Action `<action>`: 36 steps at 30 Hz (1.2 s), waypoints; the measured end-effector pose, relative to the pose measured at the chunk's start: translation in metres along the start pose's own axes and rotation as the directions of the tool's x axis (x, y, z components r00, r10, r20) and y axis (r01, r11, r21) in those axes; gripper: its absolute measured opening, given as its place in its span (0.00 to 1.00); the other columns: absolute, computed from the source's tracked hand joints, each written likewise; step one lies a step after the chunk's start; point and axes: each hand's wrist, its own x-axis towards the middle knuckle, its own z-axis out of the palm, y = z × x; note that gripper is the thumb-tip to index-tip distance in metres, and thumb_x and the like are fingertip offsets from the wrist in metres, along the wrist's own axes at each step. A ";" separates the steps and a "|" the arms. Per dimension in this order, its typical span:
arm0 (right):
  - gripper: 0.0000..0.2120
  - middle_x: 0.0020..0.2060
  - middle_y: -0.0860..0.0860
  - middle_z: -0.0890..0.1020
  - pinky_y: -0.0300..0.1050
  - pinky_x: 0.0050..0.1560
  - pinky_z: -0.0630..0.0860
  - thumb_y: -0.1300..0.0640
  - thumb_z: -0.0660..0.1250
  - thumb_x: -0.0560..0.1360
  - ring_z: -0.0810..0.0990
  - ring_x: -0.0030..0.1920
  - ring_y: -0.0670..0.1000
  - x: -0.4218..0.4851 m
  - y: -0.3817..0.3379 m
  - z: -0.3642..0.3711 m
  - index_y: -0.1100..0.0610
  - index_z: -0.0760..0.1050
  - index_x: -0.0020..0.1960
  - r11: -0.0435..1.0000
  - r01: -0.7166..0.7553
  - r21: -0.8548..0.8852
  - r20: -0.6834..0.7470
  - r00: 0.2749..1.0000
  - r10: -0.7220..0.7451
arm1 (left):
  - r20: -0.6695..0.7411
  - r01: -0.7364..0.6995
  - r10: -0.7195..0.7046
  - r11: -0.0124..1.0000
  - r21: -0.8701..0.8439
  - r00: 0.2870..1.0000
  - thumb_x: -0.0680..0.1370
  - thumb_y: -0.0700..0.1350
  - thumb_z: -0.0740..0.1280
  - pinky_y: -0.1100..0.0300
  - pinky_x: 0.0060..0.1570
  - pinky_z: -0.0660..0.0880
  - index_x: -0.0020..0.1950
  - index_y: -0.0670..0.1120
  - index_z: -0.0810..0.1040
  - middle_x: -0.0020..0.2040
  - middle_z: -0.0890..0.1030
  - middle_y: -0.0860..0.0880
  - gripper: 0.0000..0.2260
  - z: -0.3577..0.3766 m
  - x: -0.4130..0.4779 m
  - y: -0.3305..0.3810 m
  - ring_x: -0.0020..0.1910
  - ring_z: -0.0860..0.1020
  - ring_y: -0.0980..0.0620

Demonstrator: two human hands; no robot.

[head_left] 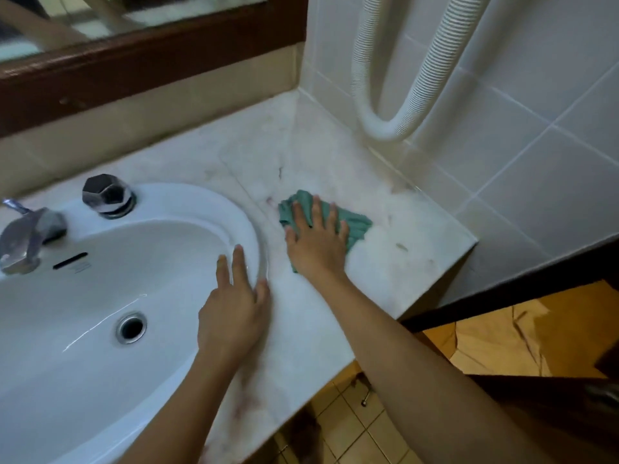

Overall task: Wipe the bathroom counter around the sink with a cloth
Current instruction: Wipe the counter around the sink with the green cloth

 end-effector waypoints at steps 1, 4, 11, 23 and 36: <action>0.26 0.79 0.47 0.46 0.59 0.74 0.42 0.41 0.45 0.81 0.43 0.77 0.58 0.013 -0.008 -0.001 0.42 0.46 0.78 0.993 0.114 -0.026 0.019 0.993 -0.113 | -0.010 -0.002 0.002 1.000 0.019 1.000 0.81 0.58 0.51 0.51 0.45 0.68 0.79 0.54 0.44 0.80 0.49 0.47 0.29 0.001 -0.001 0.000 0.56 0.77 0.37; 0.26 0.78 0.45 0.48 0.58 0.74 0.43 0.38 0.44 0.81 0.45 0.77 0.55 0.060 -0.013 -0.009 0.39 0.46 0.77 0.922 0.380 -0.076 0.125 0.921 -0.369 | -0.013 0.000 0.001 0.999 0.038 1.000 0.81 0.59 0.51 0.50 0.45 0.70 0.79 0.53 0.44 0.80 0.49 0.46 0.29 0.004 0.002 -0.001 0.57 0.77 0.37; 0.26 0.79 0.47 0.50 0.58 0.75 0.46 0.40 0.44 0.81 0.47 0.77 0.57 0.124 0.084 -0.039 0.41 0.48 0.77 0.994 0.057 -0.090 0.018 0.998 -0.056 | -0.039 0.005 -0.005 1.000 0.024 0.999 0.80 0.59 0.53 0.47 0.49 0.73 0.78 0.54 0.47 0.80 0.52 0.46 0.29 0.004 0.004 -0.002 0.58 0.77 0.37; 0.27 0.79 0.49 0.47 0.59 0.74 0.45 0.41 0.42 0.81 0.44 0.78 0.58 -0.066 0.026 0.005 0.45 0.46 0.79 0.997 0.061 -0.047 -0.024 0.998 -0.062 | -0.017 -0.003 0.002 1.000 -0.029 1.000 0.80 0.60 0.51 0.46 0.56 0.72 0.78 0.54 0.47 0.79 0.52 0.47 0.28 0.002 0.001 -0.007 0.62 0.74 0.37; 0.28 0.79 0.49 0.44 0.57 0.75 0.43 0.42 0.42 0.82 0.41 0.78 0.56 -0.110 0.000 0.015 0.47 0.41 0.79 0.985 0.167 -0.030 0.038 0.985 -0.166 | -0.131 0.027 -0.010 0.991 0.135 0.991 0.81 0.56 0.45 0.52 0.54 0.69 0.73 0.52 0.68 0.63 0.78 0.50 0.24 -0.010 -0.115 -0.098 0.57 0.76 0.45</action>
